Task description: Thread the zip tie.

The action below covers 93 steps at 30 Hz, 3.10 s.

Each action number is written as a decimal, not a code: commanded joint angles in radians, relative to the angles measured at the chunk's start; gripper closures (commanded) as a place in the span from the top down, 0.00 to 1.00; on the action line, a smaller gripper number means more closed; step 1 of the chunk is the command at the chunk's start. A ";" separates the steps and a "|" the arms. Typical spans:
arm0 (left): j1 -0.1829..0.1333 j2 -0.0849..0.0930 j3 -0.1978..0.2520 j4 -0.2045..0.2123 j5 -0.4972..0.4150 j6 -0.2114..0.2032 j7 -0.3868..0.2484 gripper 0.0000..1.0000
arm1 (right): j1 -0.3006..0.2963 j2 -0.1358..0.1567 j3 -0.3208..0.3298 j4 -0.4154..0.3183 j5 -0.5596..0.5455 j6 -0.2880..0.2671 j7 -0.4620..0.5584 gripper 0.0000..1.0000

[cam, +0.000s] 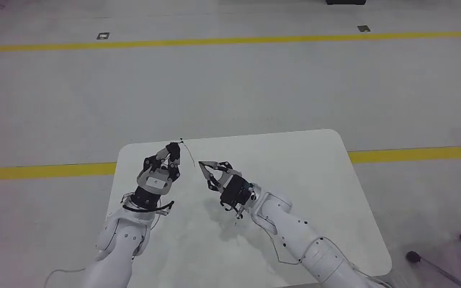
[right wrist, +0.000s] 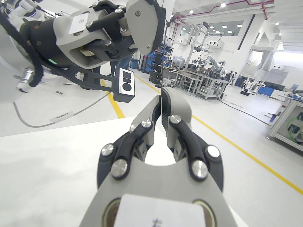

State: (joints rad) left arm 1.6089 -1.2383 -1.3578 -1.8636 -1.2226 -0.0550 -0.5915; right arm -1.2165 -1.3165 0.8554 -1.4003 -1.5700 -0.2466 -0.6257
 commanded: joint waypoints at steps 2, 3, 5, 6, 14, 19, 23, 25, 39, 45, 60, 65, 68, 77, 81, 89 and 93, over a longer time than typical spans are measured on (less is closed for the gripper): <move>0.001 0.000 -0.001 -0.002 0.000 -0.001 0.000 0.00 | -0.001 0.001 0.000 -0.001 0.000 0.000 0.001 0.00; 0.001 0.000 -0.002 -0.003 0.001 -0.001 0.000 0.00 | -0.001 0.001 -0.001 -0.001 0.000 0.000 0.001 0.00; 0.002 0.000 -0.002 -0.004 0.002 0.000 0.000 0.00 | -0.002 0.002 -0.001 -0.002 0.000 0.001 0.001 0.00; 0.002 0.000 -0.003 -0.004 0.003 0.001 0.000 0.00 | -0.002 0.002 -0.001 -0.002 0.000 0.001 0.001 0.00; 0.004 -0.001 -0.003 -0.005 0.005 -0.001 0.000 0.00 | -0.003 0.004 0.000 -0.005 0.000 0.003 0.001 0.00; 0.005 -0.001 -0.006 0.000 0.010 -0.005 0.000 0.00 | -0.009 0.005 0.010 -0.011 0.000 0.011 0.010 1.00; 0.007 0.000 -0.012 0.006 0.017 -0.010 -0.001 0.00 | -0.017 0.008 0.029 -0.019 0.004 0.021 0.013 1.00; 0.009 0.000 -0.014 0.006 0.017 -0.012 -0.001 0.00 | -0.018 0.008 0.036 -0.021 0.007 0.019 0.015 1.00; 0.012 0.000 -0.016 0.007 0.021 -0.011 0.003 0.00 | -0.018 0.008 0.036 -0.021 0.007 0.019 0.015 1.00; 0.012 0.000 -0.016 0.007 0.021 -0.011 0.003 0.00 | -0.023 0.008 0.040 -0.022 0.018 0.020 0.018 1.00; 0.012 0.000 -0.016 0.007 0.021 -0.011 0.003 0.00 | -0.234 0.062 0.298 -0.122 0.315 -0.093 0.019 1.00; 0.012 0.000 -0.016 0.007 0.021 -0.011 0.003 0.00 | -0.286 0.077 0.345 -0.167 0.397 -0.093 0.045 1.00; 0.012 0.000 -0.016 0.007 0.021 -0.011 0.003 0.00 | -0.289 0.082 0.348 -0.177 0.388 -0.093 0.059 1.00; 0.034 -0.003 0.002 0.015 0.044 -0.017 0.119 0.00 | -0.289 0.082 0.348 -0.177 0.388 -0.093 0.059 1.00; 0.077 -0.009 0.016 0.009 0.051 -0.048 0.256 0.00 | -0.289 0.082 0.348 -0.177 0.388 -0.093 0.059 1.00; 0.095 -0.010 0.021 -0.001 0.062 -0.060 0.297 0.00 | -0.289 0.082 0.348 -0.177 0.388 -0.093 0.059 1.00; 0.095 -0.010 0.021 -0.001 0.062 -0.060 0.297 0.00 | -0.289 0.082 0.348 -0.177 0.388 -0.093 0.059 1.00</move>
State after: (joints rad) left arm 1.7037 -1.2484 -1.3367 -1.8644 -1.1607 -0.1146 -0.2949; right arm -1.5058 -1.2346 1.2029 -1.5774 -1.1822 -0.3400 -0.5667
